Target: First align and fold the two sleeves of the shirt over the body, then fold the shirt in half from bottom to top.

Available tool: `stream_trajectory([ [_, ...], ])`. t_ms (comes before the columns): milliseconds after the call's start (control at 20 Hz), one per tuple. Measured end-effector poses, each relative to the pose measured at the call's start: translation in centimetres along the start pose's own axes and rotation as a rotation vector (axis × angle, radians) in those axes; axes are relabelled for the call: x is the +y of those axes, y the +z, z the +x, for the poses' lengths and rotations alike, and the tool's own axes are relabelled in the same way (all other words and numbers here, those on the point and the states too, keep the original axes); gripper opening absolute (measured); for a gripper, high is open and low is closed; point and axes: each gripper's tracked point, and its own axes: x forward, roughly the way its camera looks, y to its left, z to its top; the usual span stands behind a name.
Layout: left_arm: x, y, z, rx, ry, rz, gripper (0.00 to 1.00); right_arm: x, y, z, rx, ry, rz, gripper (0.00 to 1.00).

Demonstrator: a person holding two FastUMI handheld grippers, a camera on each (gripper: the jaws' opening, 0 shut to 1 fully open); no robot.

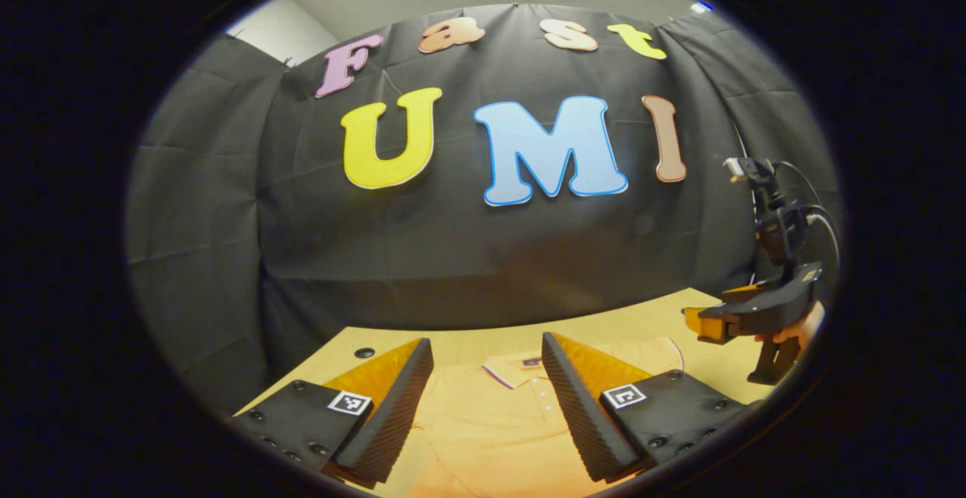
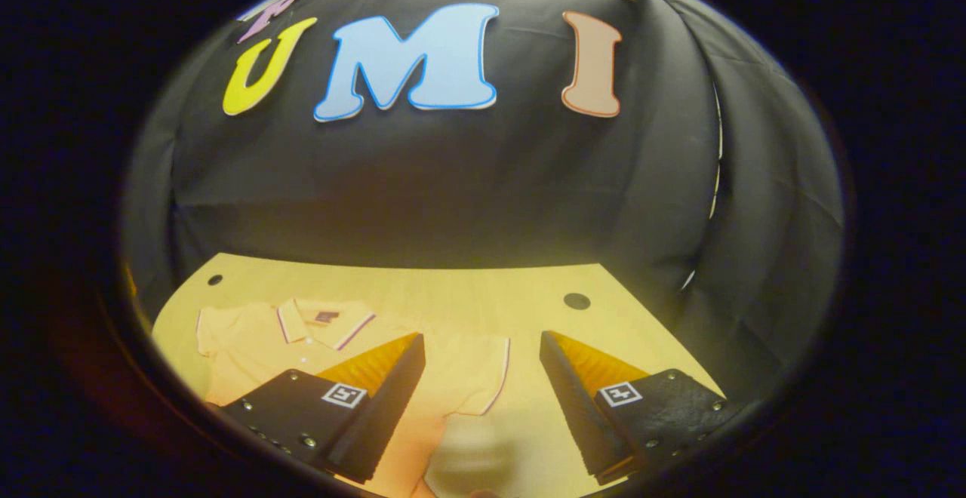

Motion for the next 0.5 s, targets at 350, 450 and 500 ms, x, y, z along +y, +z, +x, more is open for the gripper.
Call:
stream_trajectory([
  [350, 0.1, -1.2, 0.5, 0.031, 0.003, 0.004, 0.96, -1.2, -5.2, 6.8, 0.183, -0.022, 0.081, 0.96],
  [450, 0.1, -1.7, 0.5, 0.041, 0.003, 0.002, 0.96, -1.3, -6.5, 8.2, 0.233, -0.025, 0.105, 0.96],
  [500, 0.1, -2.0, 0.4, 0.046, 0.005, 0.004, 0.99, -1.3, -7.1, 8.9, 0.254, -0.027, 0.116, 0.97],
])
